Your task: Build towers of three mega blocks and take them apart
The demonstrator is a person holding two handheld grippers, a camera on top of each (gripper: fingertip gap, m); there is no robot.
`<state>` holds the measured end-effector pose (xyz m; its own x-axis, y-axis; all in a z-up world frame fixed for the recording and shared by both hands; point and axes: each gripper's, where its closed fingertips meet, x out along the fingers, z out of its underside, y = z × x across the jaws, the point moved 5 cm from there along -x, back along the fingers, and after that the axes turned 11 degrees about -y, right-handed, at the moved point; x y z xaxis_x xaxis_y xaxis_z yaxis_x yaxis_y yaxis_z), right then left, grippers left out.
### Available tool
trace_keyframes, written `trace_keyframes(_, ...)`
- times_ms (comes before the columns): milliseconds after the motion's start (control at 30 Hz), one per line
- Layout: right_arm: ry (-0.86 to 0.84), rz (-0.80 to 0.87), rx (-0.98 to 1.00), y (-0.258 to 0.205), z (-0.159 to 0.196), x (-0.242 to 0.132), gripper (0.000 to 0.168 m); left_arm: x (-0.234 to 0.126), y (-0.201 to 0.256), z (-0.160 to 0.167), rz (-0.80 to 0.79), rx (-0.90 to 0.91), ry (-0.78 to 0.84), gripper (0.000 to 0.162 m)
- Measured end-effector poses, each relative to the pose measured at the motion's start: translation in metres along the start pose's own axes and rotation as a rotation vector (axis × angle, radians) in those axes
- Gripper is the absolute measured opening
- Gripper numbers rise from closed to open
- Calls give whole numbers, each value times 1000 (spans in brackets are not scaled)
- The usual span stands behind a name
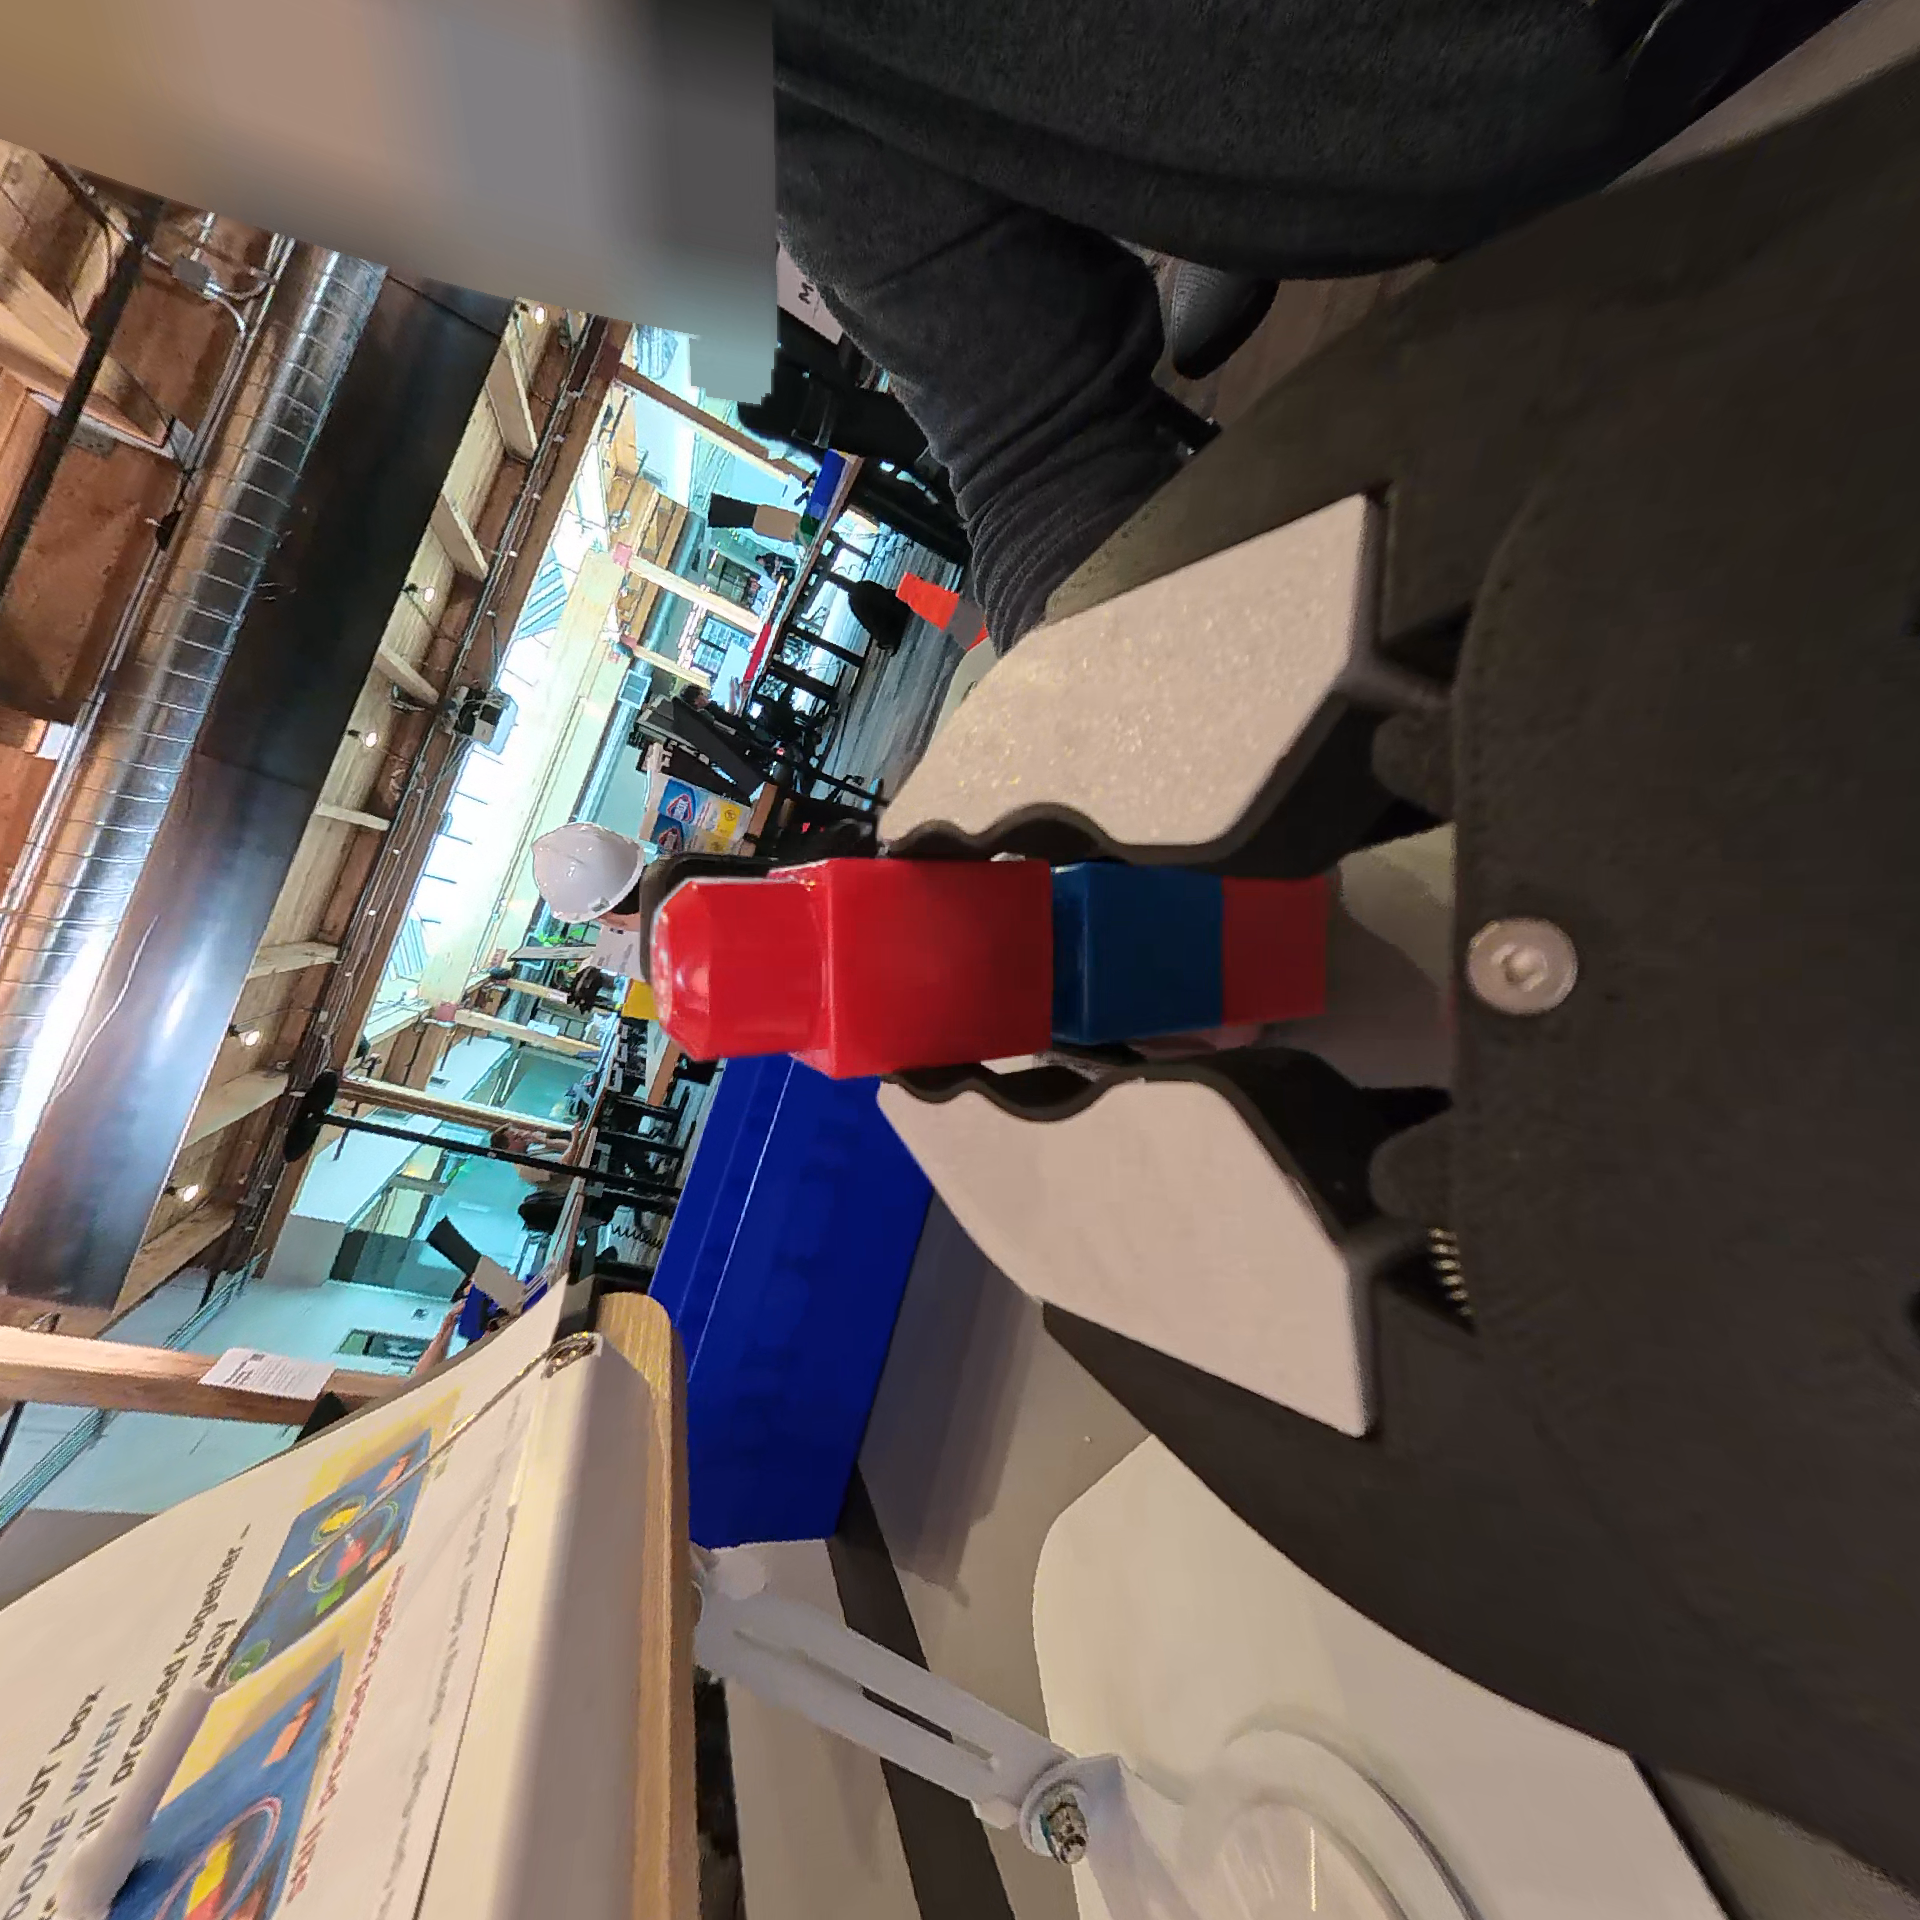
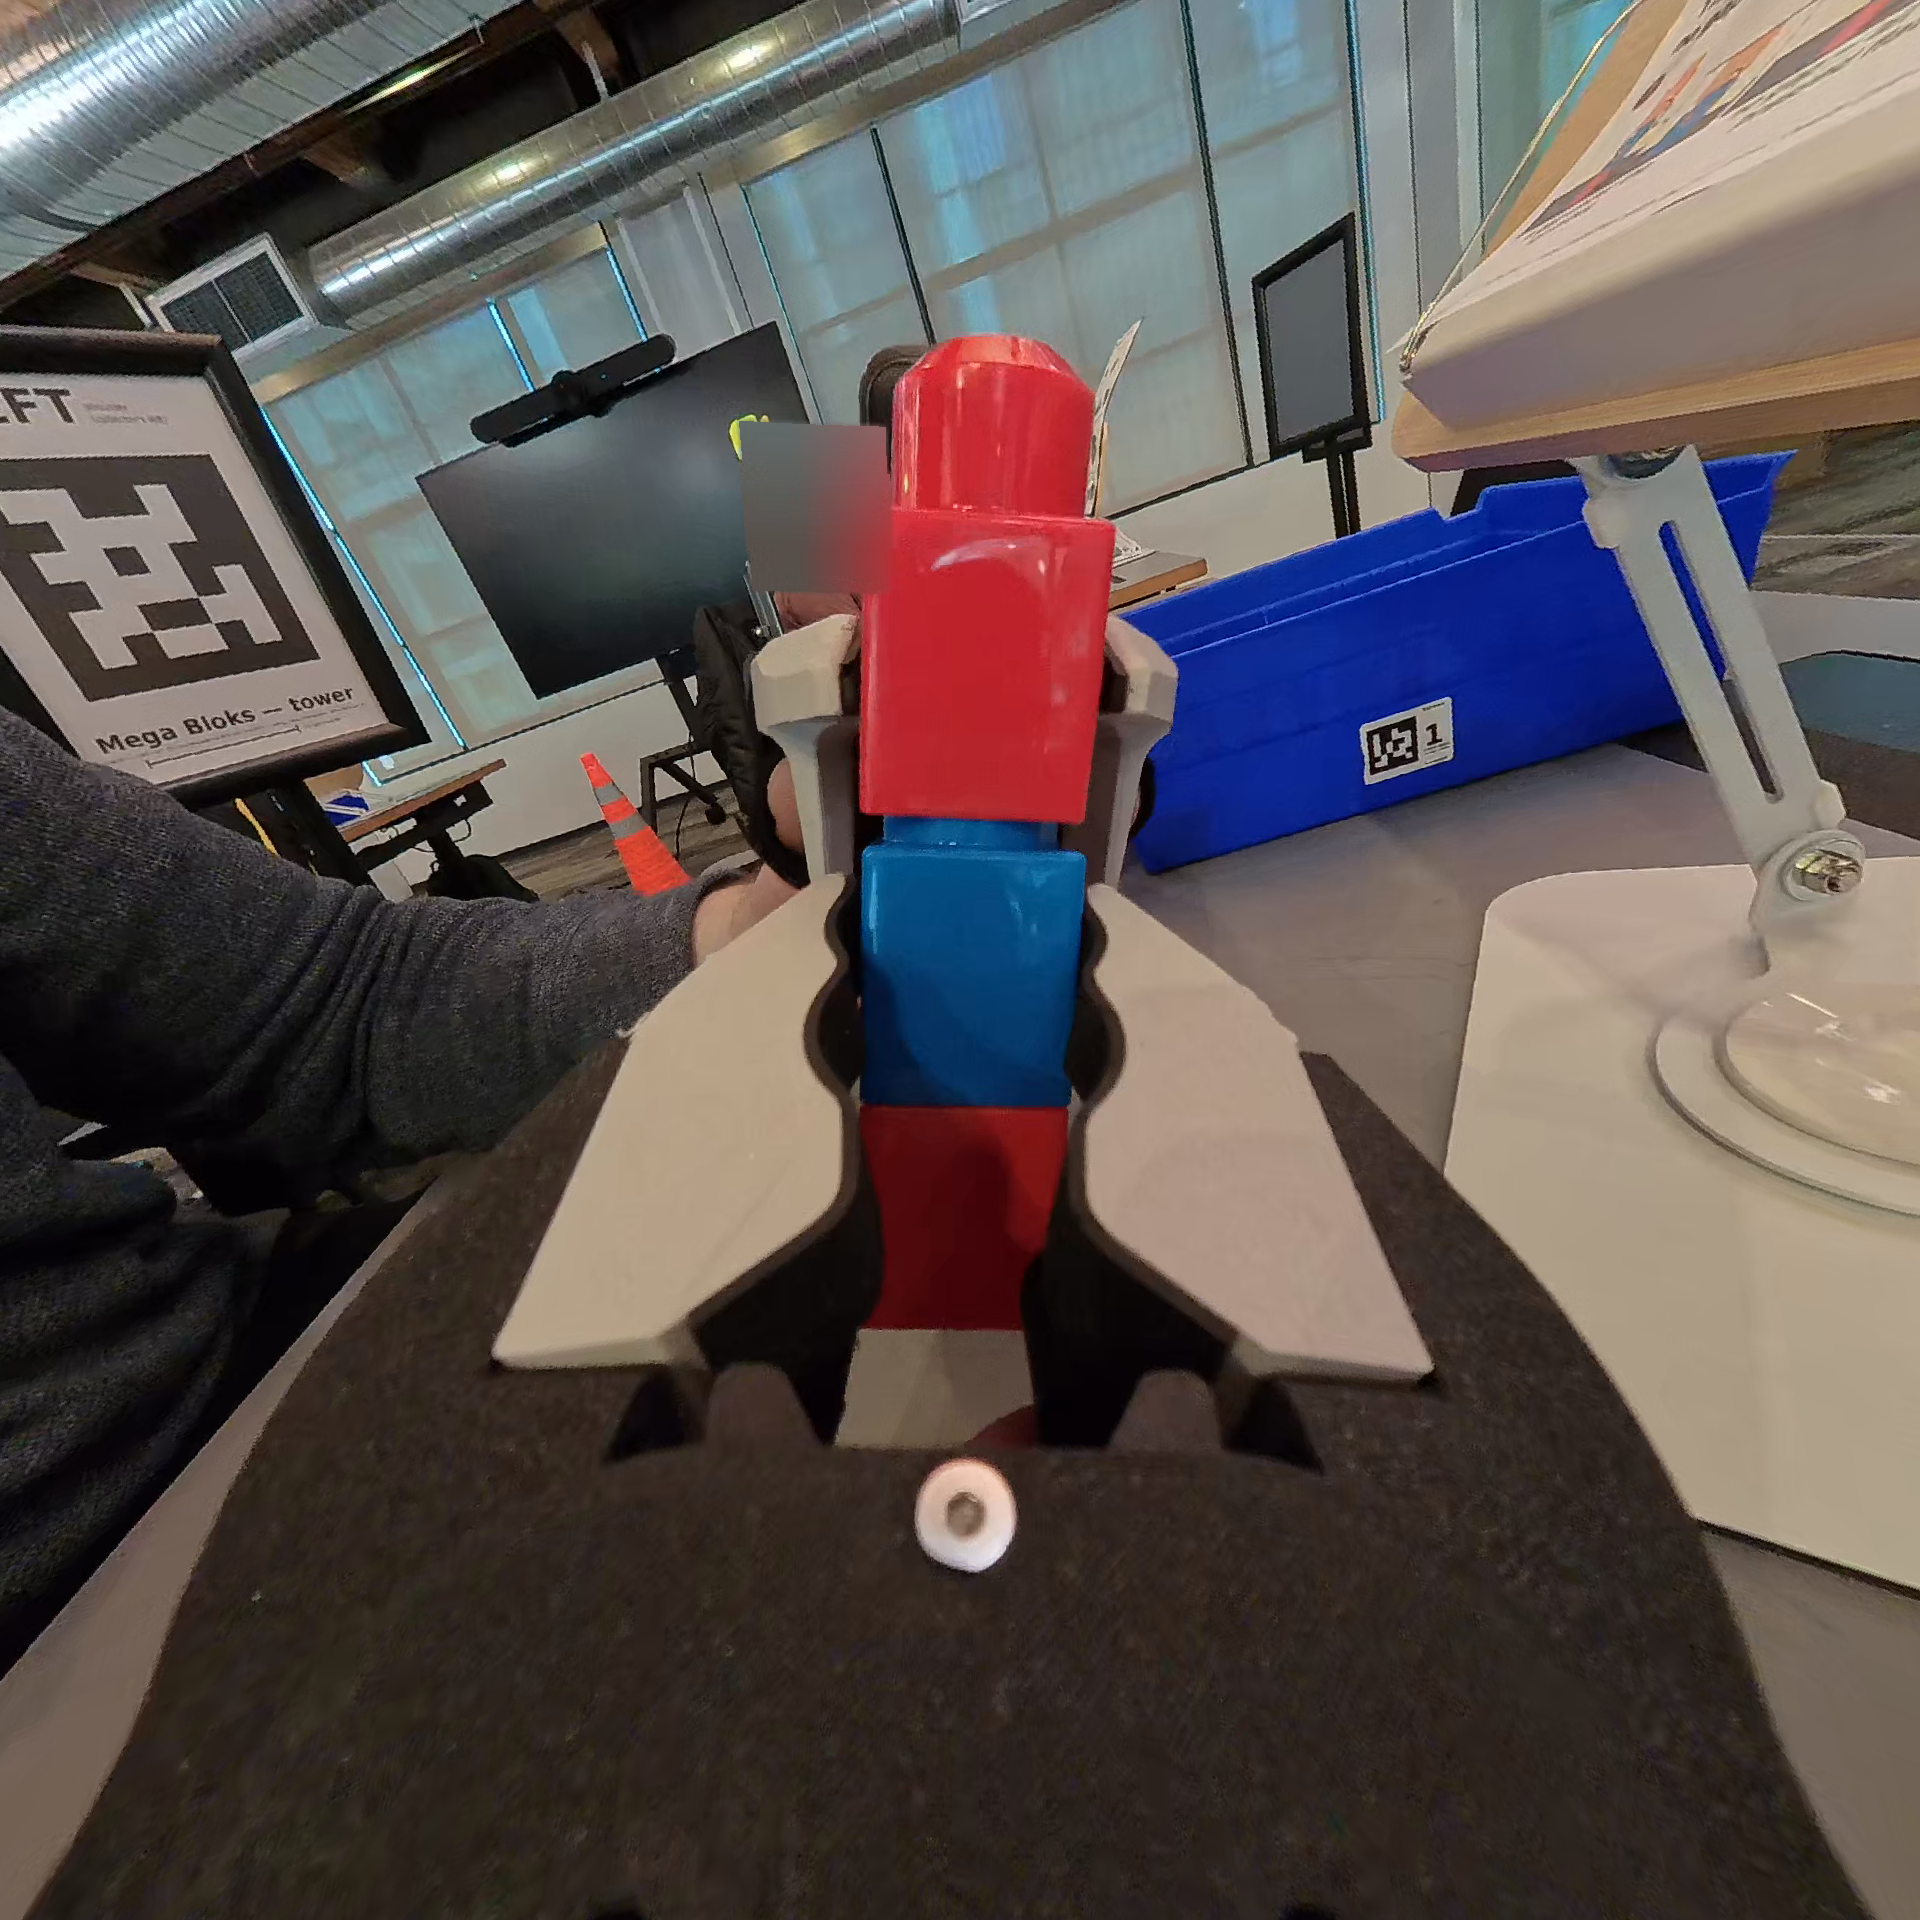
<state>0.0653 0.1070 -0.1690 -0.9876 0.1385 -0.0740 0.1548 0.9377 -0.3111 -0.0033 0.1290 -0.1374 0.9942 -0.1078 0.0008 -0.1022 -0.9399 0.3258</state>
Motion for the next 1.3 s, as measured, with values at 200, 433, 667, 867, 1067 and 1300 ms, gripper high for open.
trace_keyframes(200,9,-1,6,1,0,-1,36,3,1,3,-36,6,47,37)
trace_keyframes(433,15,-2,14,1,0,-2,36,5,1,4,-43,27,41,37)
trace_keyframes(667,2,0,10,1,0,-1,36,3,1,6,-48,59,-24,37)
trace_keyframes(867,-16,2,2,0,1,1,36,0,1,6,-35,86,-133,37)
trace_keyframes(1067,-28,1,-6,-1,2,1,35,-1,2,6,-9,79,-234,37)
trace_keyframes(1300,-41,-2,-30,-4,3,4,36,-2,5,2,-4,108,-305,36)
